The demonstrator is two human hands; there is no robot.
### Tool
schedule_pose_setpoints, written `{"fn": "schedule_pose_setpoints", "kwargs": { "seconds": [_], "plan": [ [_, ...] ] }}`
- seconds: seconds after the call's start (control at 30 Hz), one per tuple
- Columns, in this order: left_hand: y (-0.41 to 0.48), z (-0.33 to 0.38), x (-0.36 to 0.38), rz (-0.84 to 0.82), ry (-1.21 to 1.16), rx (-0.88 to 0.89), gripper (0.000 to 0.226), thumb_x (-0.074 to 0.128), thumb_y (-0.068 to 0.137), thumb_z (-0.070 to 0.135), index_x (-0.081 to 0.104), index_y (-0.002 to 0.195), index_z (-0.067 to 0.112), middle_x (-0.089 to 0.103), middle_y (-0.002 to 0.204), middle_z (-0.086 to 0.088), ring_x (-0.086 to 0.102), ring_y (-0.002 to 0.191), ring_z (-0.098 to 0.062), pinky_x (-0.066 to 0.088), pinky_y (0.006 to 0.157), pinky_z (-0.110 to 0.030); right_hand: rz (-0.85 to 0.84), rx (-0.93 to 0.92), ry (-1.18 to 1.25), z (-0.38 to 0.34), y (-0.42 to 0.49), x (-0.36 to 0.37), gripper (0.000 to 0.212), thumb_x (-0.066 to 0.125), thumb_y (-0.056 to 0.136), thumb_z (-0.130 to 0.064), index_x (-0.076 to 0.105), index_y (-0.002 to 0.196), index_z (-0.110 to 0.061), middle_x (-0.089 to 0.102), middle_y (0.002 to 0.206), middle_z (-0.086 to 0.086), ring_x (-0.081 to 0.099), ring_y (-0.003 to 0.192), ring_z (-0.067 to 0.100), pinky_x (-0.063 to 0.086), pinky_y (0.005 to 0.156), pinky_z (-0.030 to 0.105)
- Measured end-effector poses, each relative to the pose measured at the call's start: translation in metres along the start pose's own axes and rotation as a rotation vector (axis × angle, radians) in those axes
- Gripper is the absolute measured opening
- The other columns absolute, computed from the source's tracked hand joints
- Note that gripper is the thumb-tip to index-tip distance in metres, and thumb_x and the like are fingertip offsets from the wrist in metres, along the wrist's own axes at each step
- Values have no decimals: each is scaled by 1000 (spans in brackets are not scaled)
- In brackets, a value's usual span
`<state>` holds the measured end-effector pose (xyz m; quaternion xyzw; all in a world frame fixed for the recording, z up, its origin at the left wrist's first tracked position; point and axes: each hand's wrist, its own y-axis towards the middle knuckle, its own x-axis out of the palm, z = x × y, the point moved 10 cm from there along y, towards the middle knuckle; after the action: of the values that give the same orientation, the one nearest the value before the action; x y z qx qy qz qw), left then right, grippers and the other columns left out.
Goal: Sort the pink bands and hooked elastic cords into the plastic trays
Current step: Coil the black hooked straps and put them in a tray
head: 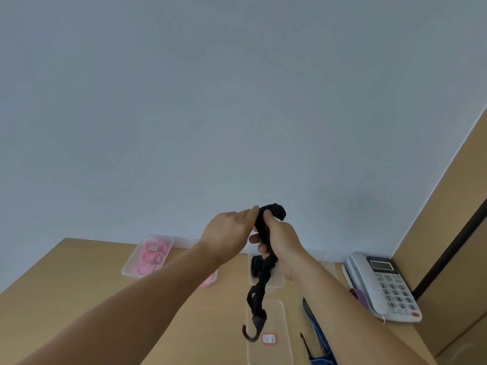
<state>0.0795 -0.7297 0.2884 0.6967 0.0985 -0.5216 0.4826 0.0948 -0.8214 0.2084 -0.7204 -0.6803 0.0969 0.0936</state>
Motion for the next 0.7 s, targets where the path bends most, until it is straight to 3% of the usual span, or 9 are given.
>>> {"fn": "schedule_pose_setpoints", "kwargs": {
  "seconds": [0.1, 0.17, 0.27, 0.37, 0.53, 0.7],
  "plan": [
    [-1, 2, -1, 17, 43, 25, 40, 72, 57, -13, 67, 95, -2, 53, 61, -2, 42, 38, -22, 29, 32, -24, -21, 31, 76, 0, -1, 1, 39, 44, 94, -41, 69, 88, -12, 68, 65, 6, 44, 45, 14, 35, 49, 24],
    [-1, -1, -1, 20, -4, 3, 34, 67, 62, -15, 65, 93, 0, 47, 59, -1, 42, 40, -23, 30, 33, -26, -19, 30, 38, -3, -2, -4, 35, 47, 90, -39, 69, 84, -13, 67, 66, 7, 43, 44, 14, 34, 47, 23],
    [3, -8, 2, 17, -95, -45, 16, 56, 81, -9, 59, 92, 3, 46, 60, 0, 48, 48, -27, 43, 41, -35, -28, 23, -42, -6, -1, -15, 37, 50, 89, -42, 70, 91, -10, 66, 66, 5, 40, 45, 13, 32, 47, 24],
    [6, -4, -5, 44, -138, -21, 17, 53, 79, -11, 57, 88, 3, 40, 59, 2, 42, 47, -25, 40, 40, -34, -11, -9, -77, -12, 2, -19, 36, 50, 87, -41, 70, 91, -11, 67, 65, 5, 40, 46, 14, 32, 48, 25],
    [6, -13, 2, 39, -204, -73, 20, 54, 96, 7, 65, 112, 1, 63, 70, -12, 58, 62, -33, 50, 58, -42, 89, -55, -89, -19, 4, -32, 33, 61, 83, -41, 70, 86, -10, 71, 65, 5, 39, 44, 13, 32, 47, 24],
    [6, -8, -6, 87, -115, 3, 25, 63, 79, -9, 66, 104, -3, 57, 61, -8, 54, 49, -30, 47, 40, -35, 106, -46, -9, -13, 0, -26, 34, 60, 87, -40, 73, 94, -9, 69, 64, 2, 40, 44, 10, 33, 48, 23]
  ]
}}
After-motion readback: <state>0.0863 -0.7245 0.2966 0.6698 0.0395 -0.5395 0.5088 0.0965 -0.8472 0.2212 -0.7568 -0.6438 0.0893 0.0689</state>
